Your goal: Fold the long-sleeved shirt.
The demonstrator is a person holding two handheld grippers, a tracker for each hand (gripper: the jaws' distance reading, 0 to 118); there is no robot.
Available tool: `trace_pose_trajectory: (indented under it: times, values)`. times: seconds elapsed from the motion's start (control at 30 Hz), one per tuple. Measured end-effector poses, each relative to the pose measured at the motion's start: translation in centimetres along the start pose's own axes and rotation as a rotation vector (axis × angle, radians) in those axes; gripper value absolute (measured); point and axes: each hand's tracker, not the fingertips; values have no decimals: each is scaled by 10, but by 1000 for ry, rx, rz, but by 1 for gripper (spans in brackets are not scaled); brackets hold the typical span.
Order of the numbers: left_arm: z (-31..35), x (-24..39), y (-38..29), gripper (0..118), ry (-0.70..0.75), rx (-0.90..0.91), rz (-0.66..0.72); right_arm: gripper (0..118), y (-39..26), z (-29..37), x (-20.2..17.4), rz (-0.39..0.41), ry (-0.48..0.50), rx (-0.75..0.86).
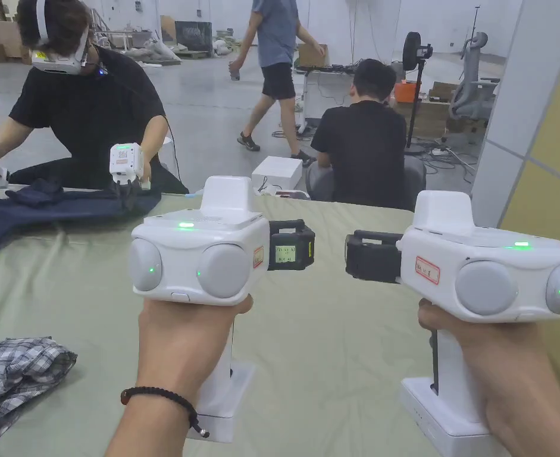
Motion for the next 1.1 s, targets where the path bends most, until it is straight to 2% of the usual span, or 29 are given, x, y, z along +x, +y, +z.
trace_pose_trajectory:
  times: [0.17,0.33,0.5,0.63,0.87,1.1]
  values:
    - [-8,4,3,118,8,-28,-33,115,5,13,-9,13,2,-17]
    - [-18,6,3,118,52,-50,-82,115,12,22,-10,7,-41,9]
    - [-22,5,7,118,42,-53,-66,115,21,26,-6,-21,-53,19]
    - [-22,7,6,118,51,-62,-85,115,23,27,-6,-62,-103,20]
    - [-17,8,12,118,41,-45,-70,115,27,34,-18,-10,-166,18]
    - [-11,12,19,118,23,-36,-78,115,29,41,-20,-58,-135,29]
